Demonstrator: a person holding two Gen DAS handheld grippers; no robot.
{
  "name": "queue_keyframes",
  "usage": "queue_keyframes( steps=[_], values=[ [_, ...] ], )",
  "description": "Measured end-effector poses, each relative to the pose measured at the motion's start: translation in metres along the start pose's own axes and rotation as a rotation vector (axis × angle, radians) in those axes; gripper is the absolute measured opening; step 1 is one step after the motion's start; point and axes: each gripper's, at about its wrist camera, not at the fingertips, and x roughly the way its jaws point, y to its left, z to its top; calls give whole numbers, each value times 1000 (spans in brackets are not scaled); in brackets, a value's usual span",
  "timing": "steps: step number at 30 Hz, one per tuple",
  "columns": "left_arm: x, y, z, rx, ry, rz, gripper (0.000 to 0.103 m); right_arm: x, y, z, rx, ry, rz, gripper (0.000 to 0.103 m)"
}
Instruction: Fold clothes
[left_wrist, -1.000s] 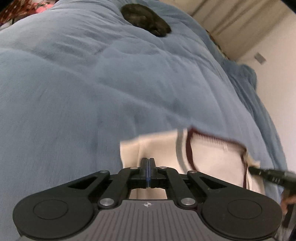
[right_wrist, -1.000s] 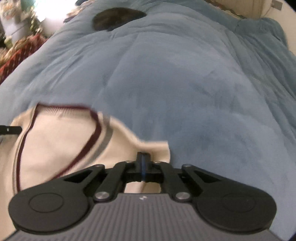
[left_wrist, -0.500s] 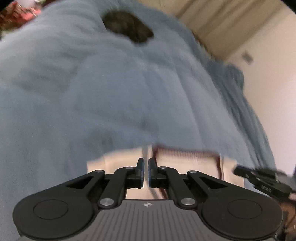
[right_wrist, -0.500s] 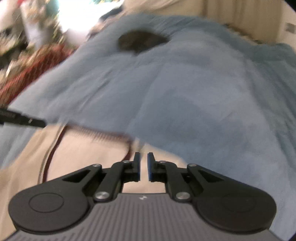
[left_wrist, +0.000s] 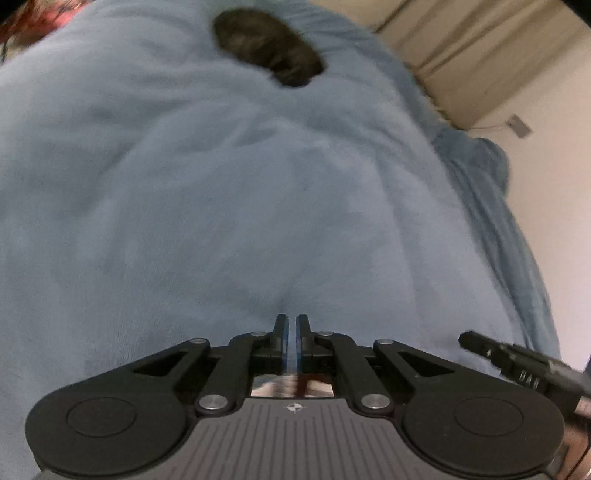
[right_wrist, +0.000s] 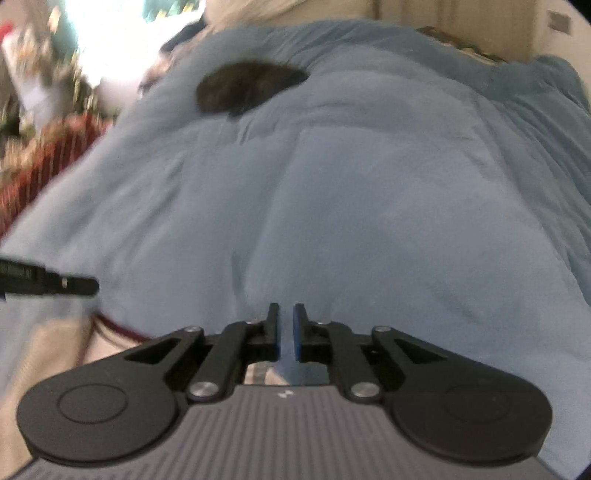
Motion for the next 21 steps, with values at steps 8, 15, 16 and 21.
queue_keyframes(
  steps=[8,15,16,21],
  values=[
    [-71,-12,-72,133,81,9,5,-97,-4,-63,-33,54,45,8],
    [-133,-3,-180,86,115,39,5,-185,5,-156,-44,139,-3,9],
    [-140,-1,-194,86,103,65,5,-190,7,-167,-42,146,-18,9],
    [-149,25,-230,35,63,199,5,-186,4,-199,-29,152,-93,6]
  ],
)
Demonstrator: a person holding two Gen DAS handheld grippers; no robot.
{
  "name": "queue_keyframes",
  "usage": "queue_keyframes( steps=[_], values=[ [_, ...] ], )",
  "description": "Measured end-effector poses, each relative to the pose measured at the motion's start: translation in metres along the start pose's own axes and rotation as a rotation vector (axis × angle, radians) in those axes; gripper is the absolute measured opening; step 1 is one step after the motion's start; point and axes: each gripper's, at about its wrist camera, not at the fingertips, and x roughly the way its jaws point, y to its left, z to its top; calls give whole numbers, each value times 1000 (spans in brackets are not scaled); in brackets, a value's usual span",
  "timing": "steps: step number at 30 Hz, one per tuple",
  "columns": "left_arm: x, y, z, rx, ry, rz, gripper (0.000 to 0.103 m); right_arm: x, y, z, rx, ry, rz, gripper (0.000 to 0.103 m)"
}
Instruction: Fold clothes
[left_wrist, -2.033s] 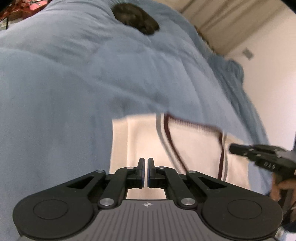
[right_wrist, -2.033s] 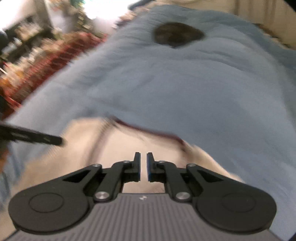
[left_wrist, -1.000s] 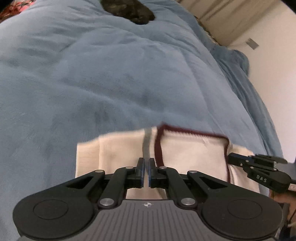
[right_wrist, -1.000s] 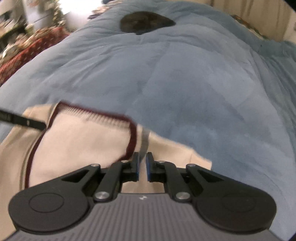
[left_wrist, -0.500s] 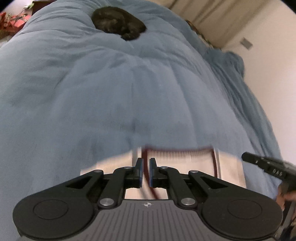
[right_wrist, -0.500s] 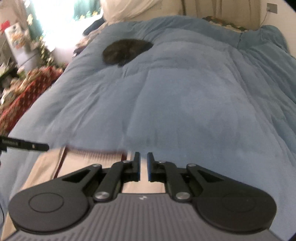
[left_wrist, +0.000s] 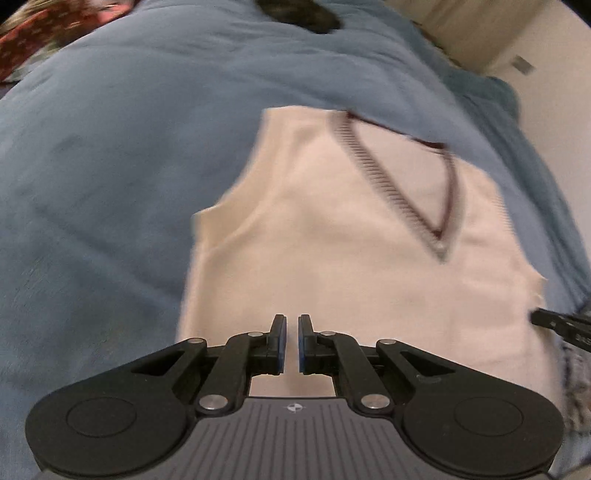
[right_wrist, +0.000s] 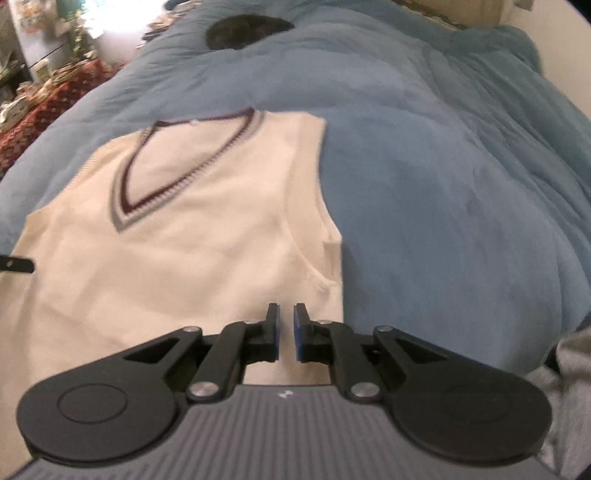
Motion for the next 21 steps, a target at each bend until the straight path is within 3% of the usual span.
queue_keyframes(
  steps=[2,7,10,15,21],
  values=[
    [5,14,2,-36,-17,21,4,11,-8,2,13,-25,-16,3],
    [19,33,38,3,-71,48,2,38,-30,28,62,-90,-57,0],
    [22,44,55,11,-99,61,2,34,-34,41,55,-109,-112,0],
    [9,56,64,-35,-124,68,2,2,-39,38,106,-131,-74,8],
    [-18,39,41,-129,-135,-39,2,-24,-26,11,117,-76,-29,8]
  ],
)
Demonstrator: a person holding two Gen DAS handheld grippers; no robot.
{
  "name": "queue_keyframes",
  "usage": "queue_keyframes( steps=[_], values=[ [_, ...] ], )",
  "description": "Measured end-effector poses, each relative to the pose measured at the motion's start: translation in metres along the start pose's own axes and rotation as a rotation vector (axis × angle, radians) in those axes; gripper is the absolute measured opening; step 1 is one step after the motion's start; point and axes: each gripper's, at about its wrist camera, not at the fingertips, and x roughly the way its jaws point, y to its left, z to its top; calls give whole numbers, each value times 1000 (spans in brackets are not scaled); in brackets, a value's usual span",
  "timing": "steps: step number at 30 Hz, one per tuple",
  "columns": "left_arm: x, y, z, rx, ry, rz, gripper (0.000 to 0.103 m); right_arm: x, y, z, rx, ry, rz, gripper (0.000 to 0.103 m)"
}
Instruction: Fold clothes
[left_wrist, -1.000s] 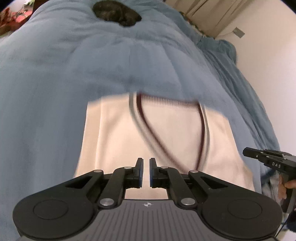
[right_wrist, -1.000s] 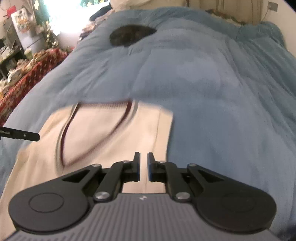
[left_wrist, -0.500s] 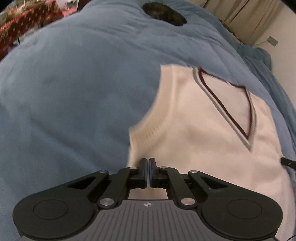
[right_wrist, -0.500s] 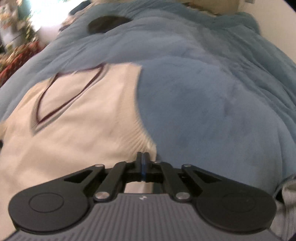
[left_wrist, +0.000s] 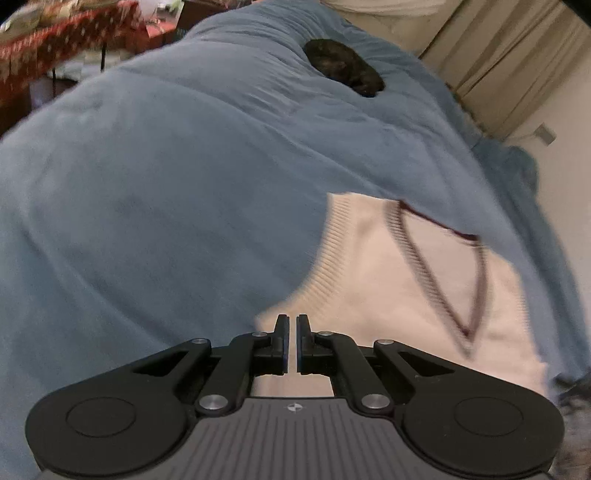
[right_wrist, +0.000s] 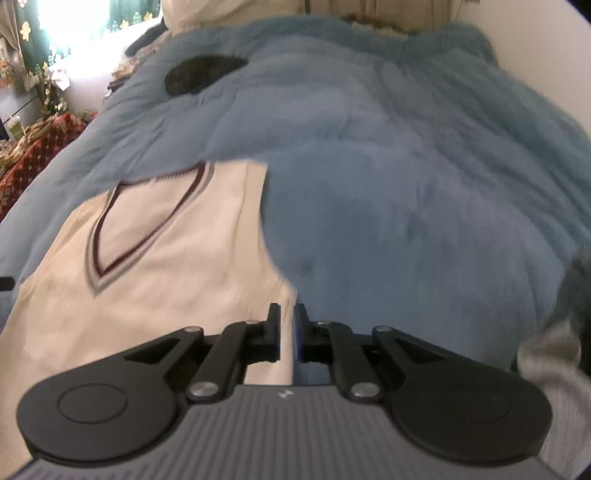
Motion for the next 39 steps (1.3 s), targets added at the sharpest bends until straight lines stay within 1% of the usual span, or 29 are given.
queue_keyframes(
  steps=[2,5,7,8,11,13,14,16,17,19,21,23,25,27,29,32,34,36,39],
  values=[
    [-2,-11,-13,8,25,-26,3,-3,8,-10,-35,24,7,8],
    [14,-17,-27,21,73,-25,3,8,21,-14,-101,35,21,8],
    [28,-13,-31,24,89,0,3,26,23,-8,-116,41,13,7],
    [34,-10,-32,29,90,11,3,37,21,-2,-114,38,7,4],
    [46,-1,-23,21,68,5,2,65,13,21,-101,-7,7,1],
    [51,-3,-11,27,42,4,2,77,11,38,-103,-35,-11,2],
    [53,-5,-5,31,30,0,2,78,11,44,-95,-47,-11,2],
    [50,-13,4,43,-2,-7,3,70,11,53,-73,-76,0,7],
    [48,-18,8,49,-17,-13,3,63,13,52,-73,-84,12,8],
    [42,-31,10,79,-21,-47,3,47,23,43,-85,-80,51,8],
    [36,-47,5,121,-11,-78,3,36,34,27,-103,-46,91,8],
    [36,-64,-9,148,26,-126,4,33,49,9,-133,6,118,8],
    [45,-80,-21,184,63,-154,4,39,63,-5,-167,44,107,8],
    [58,-92,-31,222,77,-151,4,52,67,-7,-166,39,84,8],
    [73,-97,-29,224,75,-147,4,68,68,2,-140,19,67,7],
    [101,-98,-5,189,48,-151,3,94,69,30,-140,-21,34,7],
    [120,-100,22,155,31,-147,3,116,67,59,-139,-42,14,7],
    [137,-102,48,143,10,-133,3,141,63,89,-115,-44,2,7],
    [163,-108,88,165,-1,-73,4,171,51,129,-46,-42,19,7]
  ],
)
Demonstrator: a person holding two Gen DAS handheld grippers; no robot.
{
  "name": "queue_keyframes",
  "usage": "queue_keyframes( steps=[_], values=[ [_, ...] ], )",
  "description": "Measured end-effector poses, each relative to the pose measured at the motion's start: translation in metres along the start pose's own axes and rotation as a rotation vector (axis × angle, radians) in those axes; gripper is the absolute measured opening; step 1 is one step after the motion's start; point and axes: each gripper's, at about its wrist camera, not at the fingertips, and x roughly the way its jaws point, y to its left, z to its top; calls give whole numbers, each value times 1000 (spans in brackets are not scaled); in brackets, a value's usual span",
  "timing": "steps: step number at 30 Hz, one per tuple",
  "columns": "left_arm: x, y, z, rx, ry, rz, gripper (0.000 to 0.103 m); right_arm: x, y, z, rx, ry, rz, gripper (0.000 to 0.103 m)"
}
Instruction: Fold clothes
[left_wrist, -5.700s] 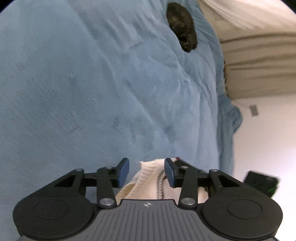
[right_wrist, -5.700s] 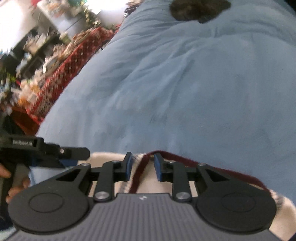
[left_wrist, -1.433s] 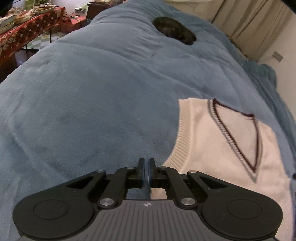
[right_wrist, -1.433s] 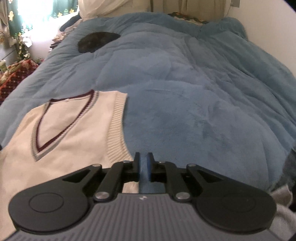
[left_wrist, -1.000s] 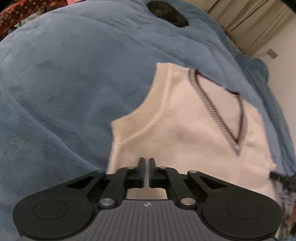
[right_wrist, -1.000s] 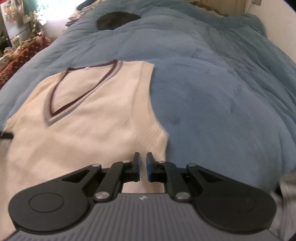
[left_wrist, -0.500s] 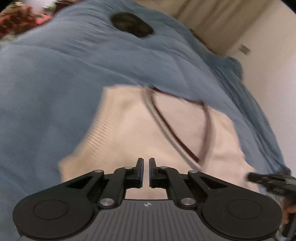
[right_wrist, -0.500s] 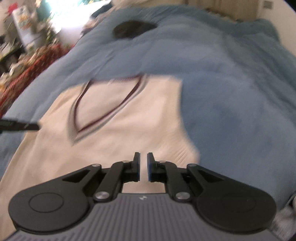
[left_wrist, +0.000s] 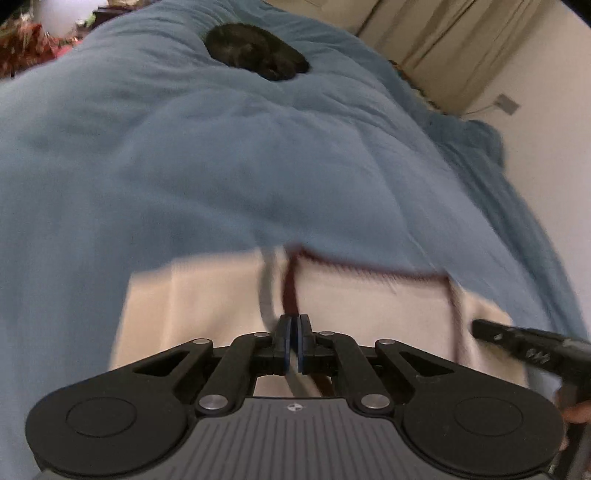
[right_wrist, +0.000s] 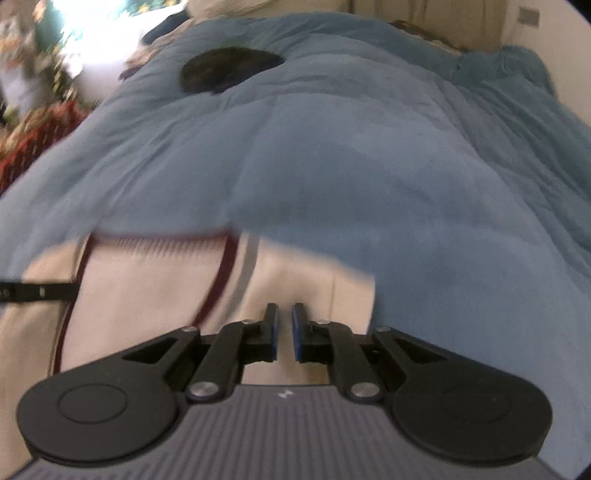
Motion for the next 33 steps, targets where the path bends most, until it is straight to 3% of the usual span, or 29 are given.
queue_keyframes(
  steps=[3,7,11,14,18,23,33],
  values=[
    [5,-3,25,21,8,26,5,8,-12,25,45,-12,5,8],
    [-41,-9,15,59,-37,-59,5,-33,-16,8,49,-33,57,9],
    [-78,-12,-28,66,13,-97,5,-70,2,-40,-23,16,118,9],
    [-96,-17,-68,88,5,-77,5,-89,23,-79,-76,29,144,9],
    [-93,-14,-93,52,-25,-48,5,-78,44,-98,-114,35,121,9],
    [-48,-5,-80,-2,-41,-20,5,-43,50,-77,-79,13,87,8],
    [18,-9,1,15,-78,21,5,38,44,2,-42,-22,49,5]
  ],
)
